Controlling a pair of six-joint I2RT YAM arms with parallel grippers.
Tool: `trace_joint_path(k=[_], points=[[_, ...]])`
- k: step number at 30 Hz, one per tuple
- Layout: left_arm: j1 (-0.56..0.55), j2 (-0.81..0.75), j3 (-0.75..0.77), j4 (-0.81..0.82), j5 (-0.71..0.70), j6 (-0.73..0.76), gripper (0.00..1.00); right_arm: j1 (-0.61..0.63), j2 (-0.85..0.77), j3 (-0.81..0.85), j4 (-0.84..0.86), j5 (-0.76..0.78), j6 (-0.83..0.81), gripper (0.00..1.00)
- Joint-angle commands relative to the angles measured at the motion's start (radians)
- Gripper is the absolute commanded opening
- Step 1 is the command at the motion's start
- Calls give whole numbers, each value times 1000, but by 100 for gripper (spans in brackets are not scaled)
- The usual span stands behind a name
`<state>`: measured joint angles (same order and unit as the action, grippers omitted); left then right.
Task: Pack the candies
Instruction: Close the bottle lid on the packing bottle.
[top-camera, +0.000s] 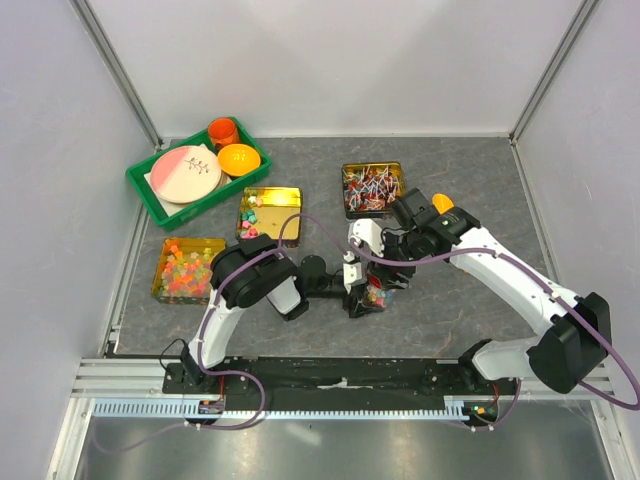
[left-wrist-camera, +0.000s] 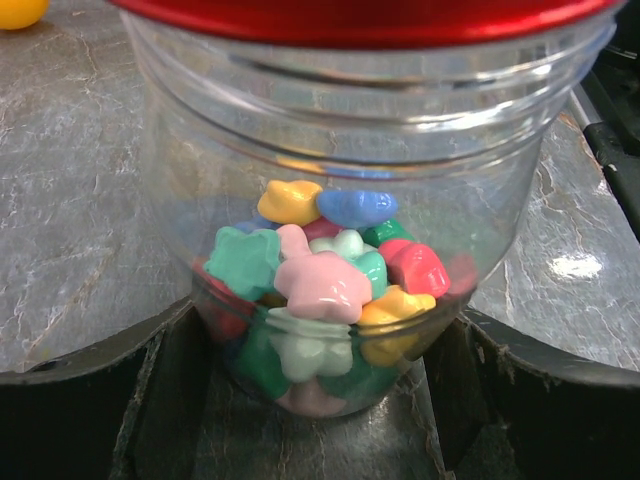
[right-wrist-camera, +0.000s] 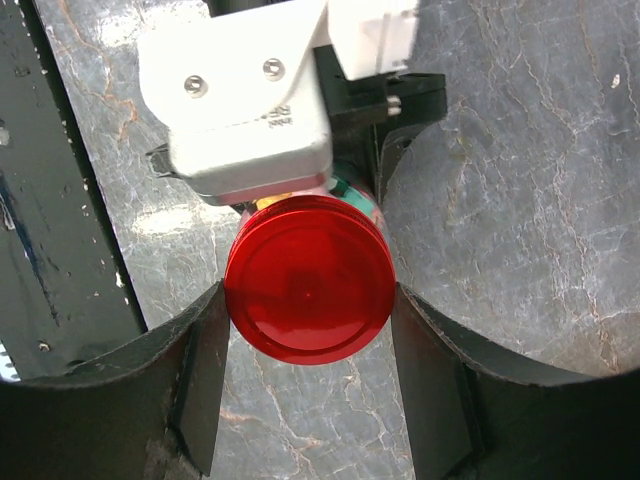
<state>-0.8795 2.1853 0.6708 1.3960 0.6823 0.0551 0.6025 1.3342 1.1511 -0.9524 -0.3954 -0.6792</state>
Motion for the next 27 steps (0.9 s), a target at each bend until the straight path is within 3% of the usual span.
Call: trace_joint_path(k=[1, 27], points=[[-4, 27, 10, 127, -41, 43, 68, 16, -30, -16, 1, -4, -26, 53], [13, 30, 36, 97, -24, -15, 65, 42, -23, -53, 53, 98, -3, 56]])
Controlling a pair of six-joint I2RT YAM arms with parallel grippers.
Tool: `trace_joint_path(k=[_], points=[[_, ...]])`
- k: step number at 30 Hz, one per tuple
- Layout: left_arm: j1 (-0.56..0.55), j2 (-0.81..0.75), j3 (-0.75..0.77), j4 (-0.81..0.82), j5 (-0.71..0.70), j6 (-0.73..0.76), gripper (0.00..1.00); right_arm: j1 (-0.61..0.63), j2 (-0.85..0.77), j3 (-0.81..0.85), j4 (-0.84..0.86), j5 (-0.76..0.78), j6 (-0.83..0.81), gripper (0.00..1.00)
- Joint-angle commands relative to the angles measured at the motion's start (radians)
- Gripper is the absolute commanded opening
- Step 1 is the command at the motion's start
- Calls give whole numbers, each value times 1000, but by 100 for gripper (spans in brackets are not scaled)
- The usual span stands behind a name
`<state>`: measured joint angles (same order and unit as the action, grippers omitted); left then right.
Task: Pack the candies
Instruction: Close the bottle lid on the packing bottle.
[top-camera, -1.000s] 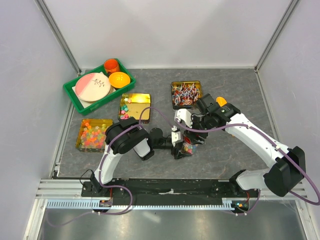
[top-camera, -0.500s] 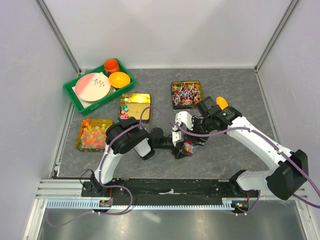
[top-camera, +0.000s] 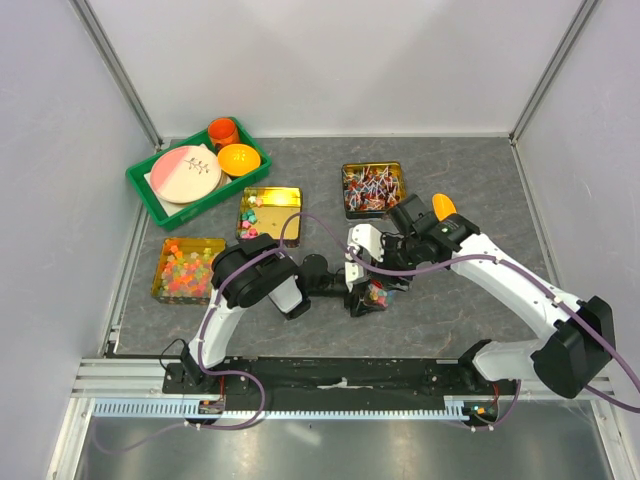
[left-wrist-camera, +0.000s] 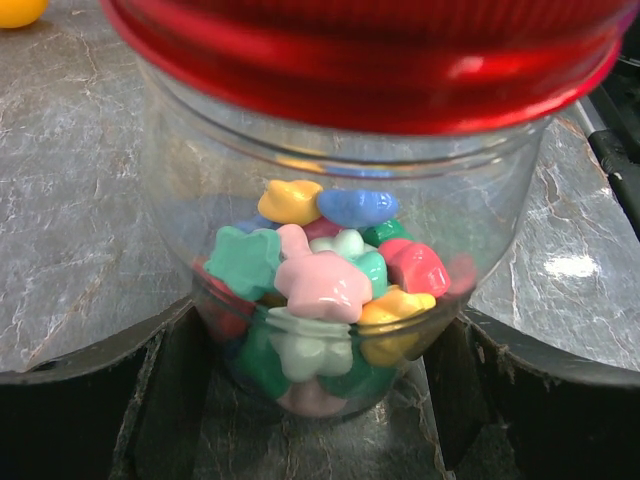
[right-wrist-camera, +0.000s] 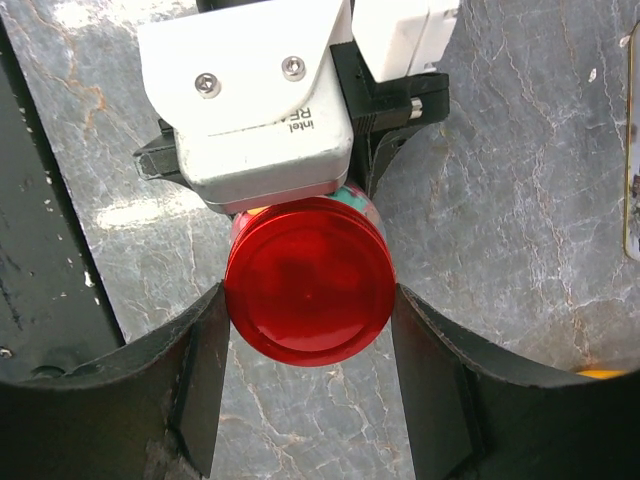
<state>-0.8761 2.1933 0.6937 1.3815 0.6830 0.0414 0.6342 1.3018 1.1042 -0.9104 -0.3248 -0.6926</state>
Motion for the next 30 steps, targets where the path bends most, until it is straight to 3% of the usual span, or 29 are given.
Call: trace_joint_path(k=[1, 10, 11, 14, 28, 30], points=[[11, 22, 13, 111, -26, -5, 65, 12, 10, -7, 11, 30, 10, 56], [12, 23, 13, 110, -23, -2, 64, 13, 11, 42, -19, -5, 2, 70], [12, 20, 13, 108, -23, -2, 64, 13, 11, 48, -24, -10, 2, 74], [12, 19, 13, 106, -25, 2, 64, 12, 13, 69, -41, -16, -2, 98], [12, 14, 12, 105, -20, 6, 64, -22, 65, 198, -54, -68, -1, 98], [12, 13, 12, 100, -20, 5, 64, -36, 96, 229, -59, -92, -2, 95]])
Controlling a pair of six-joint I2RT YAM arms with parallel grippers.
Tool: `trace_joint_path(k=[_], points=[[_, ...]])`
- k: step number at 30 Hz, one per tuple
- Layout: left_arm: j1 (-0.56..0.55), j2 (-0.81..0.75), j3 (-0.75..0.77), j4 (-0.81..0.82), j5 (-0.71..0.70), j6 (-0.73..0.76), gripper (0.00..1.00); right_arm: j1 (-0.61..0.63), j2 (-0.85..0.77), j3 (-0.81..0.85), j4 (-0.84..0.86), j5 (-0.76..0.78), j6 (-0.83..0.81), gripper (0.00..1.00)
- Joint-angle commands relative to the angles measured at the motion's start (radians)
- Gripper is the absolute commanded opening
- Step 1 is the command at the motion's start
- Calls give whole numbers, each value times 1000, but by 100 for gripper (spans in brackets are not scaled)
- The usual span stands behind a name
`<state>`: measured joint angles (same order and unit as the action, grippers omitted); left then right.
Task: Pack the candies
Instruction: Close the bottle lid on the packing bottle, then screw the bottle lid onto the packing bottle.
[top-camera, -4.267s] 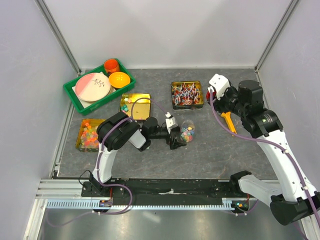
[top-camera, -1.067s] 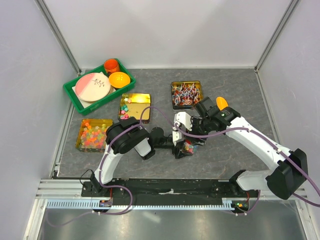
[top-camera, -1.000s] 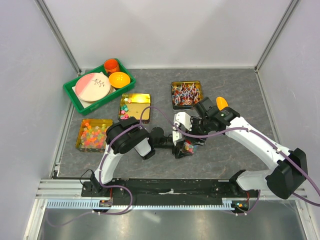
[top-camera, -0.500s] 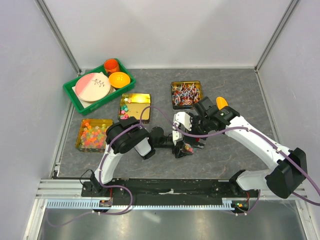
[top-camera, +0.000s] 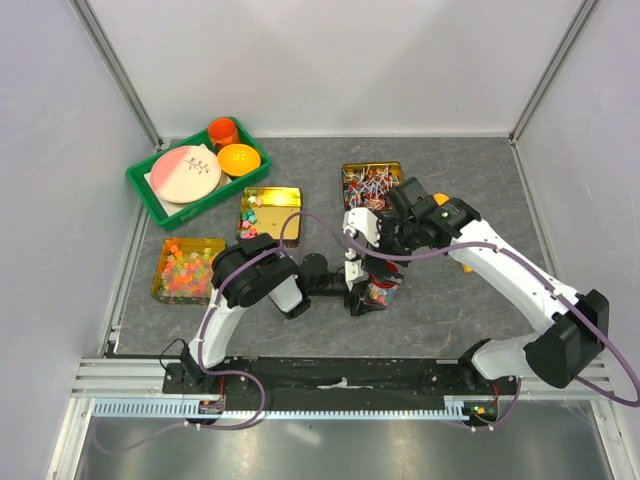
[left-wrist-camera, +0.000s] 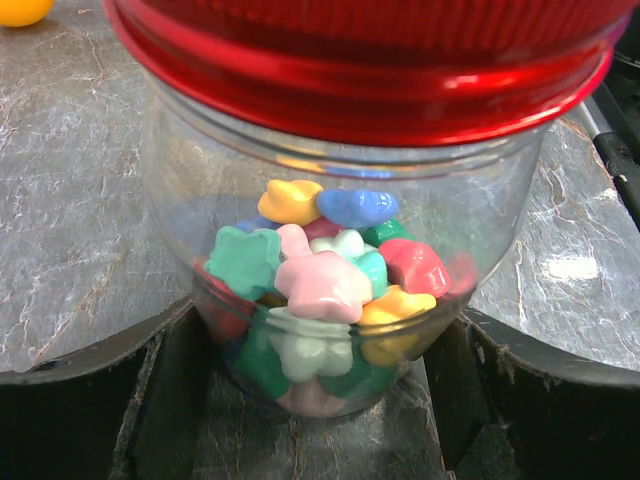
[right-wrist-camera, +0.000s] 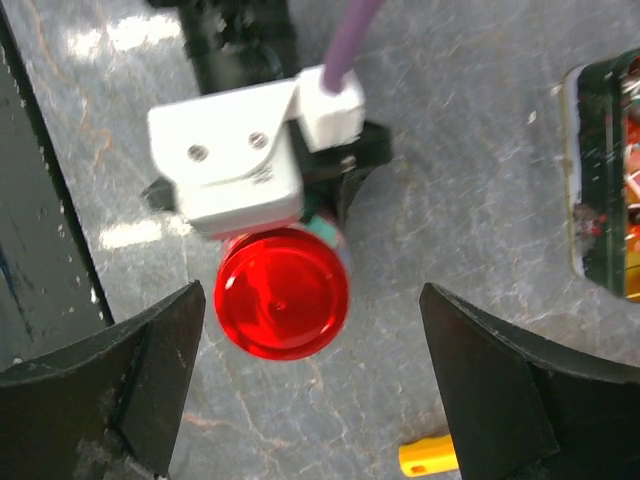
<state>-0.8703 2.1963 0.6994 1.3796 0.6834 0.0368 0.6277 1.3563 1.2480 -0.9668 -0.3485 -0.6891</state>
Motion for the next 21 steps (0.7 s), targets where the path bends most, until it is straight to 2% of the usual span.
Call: trace_joint_path(k=[1, 3, 5, 10, 21], points=[[7, 8, 8, 99, -21, 11, 64, -43, 64, 94, -6, -78, -9, 89], [7, 6, 9, 90, -21, 11, 64, -60, 82, 114, -7, -102, -7, 84], [7, 5, 11, 87, -19, 11, 64, -92, 104, 117, -7, -136, -20, 73], [7, 0, 9, 85, -18, 15, 63, -154, 141, 108, -10, -181, -43, 60], [7, 0, 15, 73, -19, 15, 60, -160, 149, 54, -19, -245, -61, 53]])
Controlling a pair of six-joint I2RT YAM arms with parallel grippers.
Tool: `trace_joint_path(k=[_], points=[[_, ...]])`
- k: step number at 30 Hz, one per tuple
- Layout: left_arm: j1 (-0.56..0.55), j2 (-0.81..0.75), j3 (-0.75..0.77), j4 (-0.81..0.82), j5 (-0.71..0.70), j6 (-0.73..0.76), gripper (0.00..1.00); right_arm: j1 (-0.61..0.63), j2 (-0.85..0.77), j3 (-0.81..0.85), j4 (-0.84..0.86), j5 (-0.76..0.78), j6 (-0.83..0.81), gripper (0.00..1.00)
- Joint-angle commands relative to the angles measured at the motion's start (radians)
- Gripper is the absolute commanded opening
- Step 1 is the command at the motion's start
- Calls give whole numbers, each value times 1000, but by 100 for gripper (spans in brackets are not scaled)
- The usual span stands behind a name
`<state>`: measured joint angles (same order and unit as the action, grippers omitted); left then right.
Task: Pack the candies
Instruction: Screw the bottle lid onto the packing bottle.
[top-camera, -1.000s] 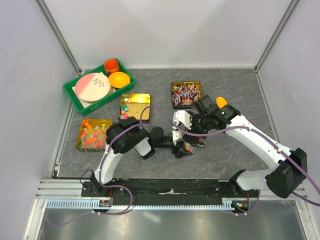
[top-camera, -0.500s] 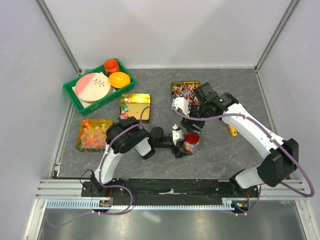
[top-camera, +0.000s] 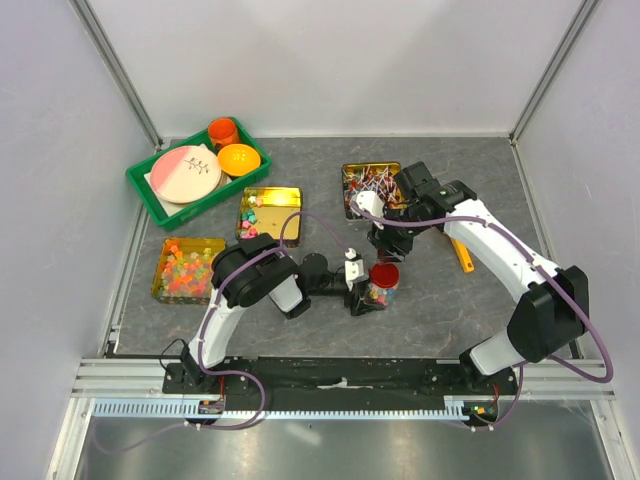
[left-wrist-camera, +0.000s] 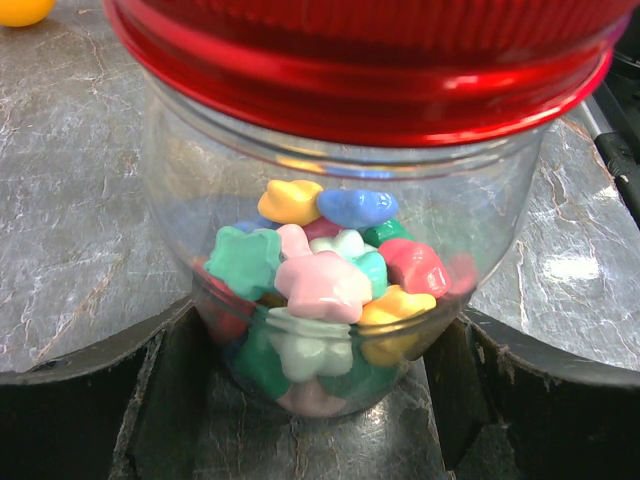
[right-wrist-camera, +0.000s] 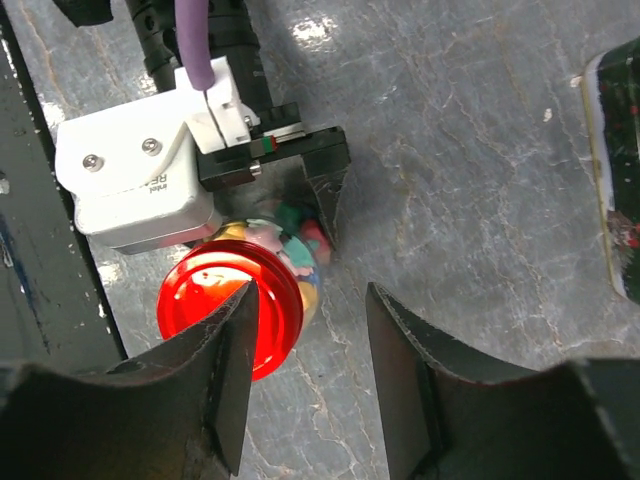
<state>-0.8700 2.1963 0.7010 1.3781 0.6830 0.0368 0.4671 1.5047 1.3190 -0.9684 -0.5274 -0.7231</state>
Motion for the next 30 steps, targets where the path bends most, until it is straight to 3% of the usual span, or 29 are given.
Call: trace_joint_path(k=[1, 19, 24, 30], points=[[6, 0, 17, 72, -19, 15, 60, 1, 0, -18, -19, -68, -29, 53], [6, -6, 31, 35, -37, 12, 49, -36, -43, -81, -29, -31, -35, 51], [6, -7, 32, 33, -39, 12, 34, -56, -72, -98, -47, -23, -42, 51], [6, -7, 35, 27, -46, 11, 28, -58, -107, -130, -67, -20, -39, 50]])
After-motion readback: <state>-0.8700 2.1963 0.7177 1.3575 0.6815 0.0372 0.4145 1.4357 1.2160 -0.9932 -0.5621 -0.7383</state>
